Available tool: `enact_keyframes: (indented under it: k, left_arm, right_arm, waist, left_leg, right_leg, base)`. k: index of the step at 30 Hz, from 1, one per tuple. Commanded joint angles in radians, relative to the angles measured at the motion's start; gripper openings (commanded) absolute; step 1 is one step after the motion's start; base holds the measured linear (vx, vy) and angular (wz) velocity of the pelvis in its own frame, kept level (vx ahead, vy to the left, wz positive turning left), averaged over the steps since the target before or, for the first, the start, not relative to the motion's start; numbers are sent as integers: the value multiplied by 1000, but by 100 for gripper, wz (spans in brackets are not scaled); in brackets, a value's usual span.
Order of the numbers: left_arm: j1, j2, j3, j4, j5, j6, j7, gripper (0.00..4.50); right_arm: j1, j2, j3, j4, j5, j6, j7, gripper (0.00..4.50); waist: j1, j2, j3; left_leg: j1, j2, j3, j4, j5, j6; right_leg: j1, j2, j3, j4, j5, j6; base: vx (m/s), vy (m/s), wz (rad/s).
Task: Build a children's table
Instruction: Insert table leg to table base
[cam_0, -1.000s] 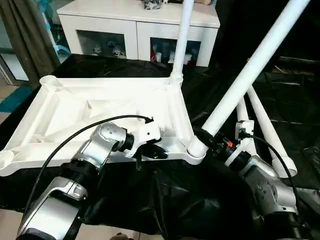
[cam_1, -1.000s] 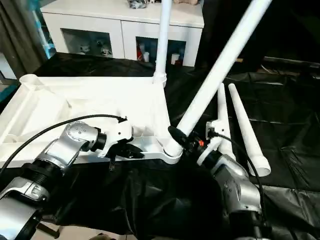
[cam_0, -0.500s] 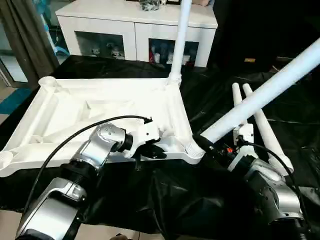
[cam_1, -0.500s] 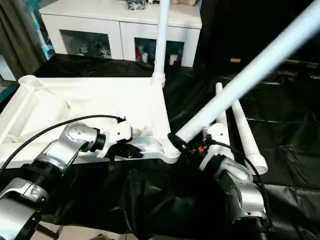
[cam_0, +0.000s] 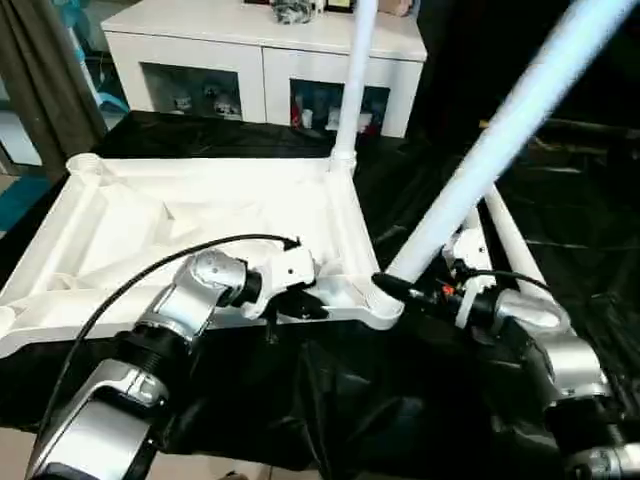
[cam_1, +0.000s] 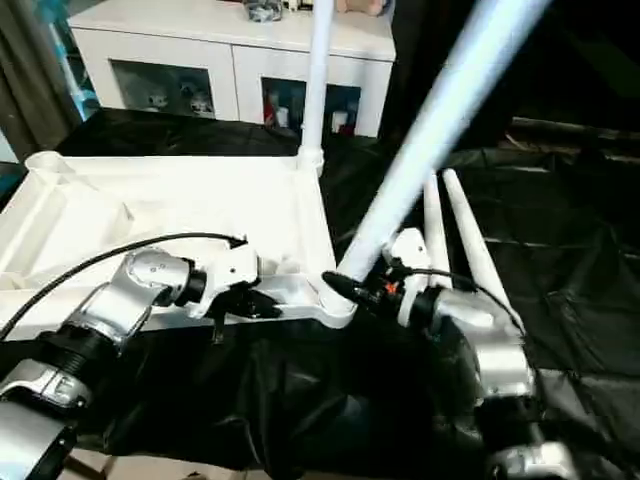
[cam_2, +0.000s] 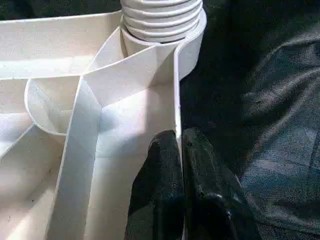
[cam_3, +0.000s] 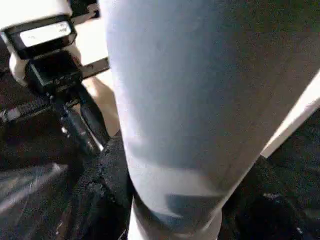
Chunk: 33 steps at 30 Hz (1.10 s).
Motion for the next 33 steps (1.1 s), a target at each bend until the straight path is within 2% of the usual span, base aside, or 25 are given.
enact_keyframes:
  k: [1,8,11,14,15,18,23,24,26,27,29,32,33]
  left_arm:
    - [-11,3,-10,-4,17,-19,18,0]
    - [-14,1,-21,-3,13,-53,-16,0]
    - [-16,12,-32,-6,0,-81,-71,0]
    - [-14,20,-36,-14,-17,-90,-119,0]
    - [-17,27,-40,-17,-21,-90,-146,0]
    - [-29,36,-47,-11,-20,-91,-173,0]
    - [-56,25,-33,30,-15,-97,-163,0]
    - [-63,21,-28,43,-5,-102,-135,0]
    - [-73,14,-22,61,8,-110,-97,0]
    - [-80,8,-15,74,13,-108,-68,0]
    - [-89,-2,-2,87,13,-89,-30,0]
    - [-108,-23,25,109,2,-57,16,0]
    - [-114,-32,34,117,-4,-49,28,0]
  right_arm:
    - [33,1,104,97,-77,39,44,189]
    - [14,-16,120,128,-89,4,105,189]
    - [12,-18,118,145,-86,-36,145,189]
    - [8,-15,115,161,-84,-36,159,189]
    - [4,-14,117,172,-84,-38,170,189]
    - [0,-12,123,179,-86,-42,177,189]
    - [-1,-4,126,186,-87,-52,194,189]
    - [0,0,123,189,-89,-58,191,189]
    - [0,5,118,192,-91,-64,185,189]
    - [1,10,113,195,-93,-69,181,189]
    - [2,22,101,201,-98,-85,149,189]
    - [-5,52,68,235,-114,-124,47,189]
    - [-12,67,52,254,-120,-131,-10,189]
  waist:
    - [-2,3,-40]
    - [-7,-3,-41]
    - [-6,-2,-44]
    - [-5,0,-47]
    - [-5,1,-48]
    - [-5,2,-49]
    - [-4,3,-48]
    - [-3,6,-47]
    - [-3,4,-44]
    - [-3,8,-41]
    - [-4,6,-38]
    - [-5,4,-32]
    - [-7,7,-31]
  left_leg:
    - [18,48,-28,-89,-404,3]
    - [20,47,-33,-89,-454,-7]
    - [17,49,-32,-91,-440,-5]
    - [16,50,-30,-91,-415,1]
    - [14,50,-27,-91,-401,3]
    - [13,50,-27,-91,-384,5]
    - [15,49,-25,-91,-384,4]
    - [16,49,-26,-92,-394,0]
    - [18,50,-27,-93,-420,-5]
    - [21,50,-29,-94,-449,-10]
    - [28,48,-32,-94,-493,-20]
    - [32,46,-39,-95,-534,-28]
    - [35,45,-43,-94,-550,-30]
  right_leg:
    - [23,-63,45,-88,-392,-183]
    - [21,-65,42,-99,-491,-144]
    - [23,-64,43,-94,-435,-160]
    - [26,-61,45,-84,-349,-191]
    - [28,-59,45,-79,-303,-211]
    - [34,-59,44,-76,-284,-218]
    - [34,-58,44,-78,-290,-222]
    - [33,-60,44,-79,-305,-221]
    - [31,-60,44,-84,-343,-212]
    - [27,-63,43,-90,-389,-202]
    - [21,-62,42,-99,-464,-183]
    - [14,-68,37,-113,-592,-136]
    - [11,-70,33,-120,-647,-112]
  base:
    - [0,0,0]
    - [0,0,0]
    - [0,0,0]
    - [0,0,0]
    - [0,0,0]
    - [0,0,0]
    - [0,0,0]
    - [0,0,0]
    - [0,0,0]
    - [0,0,0]
    - [0,0,0]
    - [-18,0,-1]
    - [-63,5,-7]
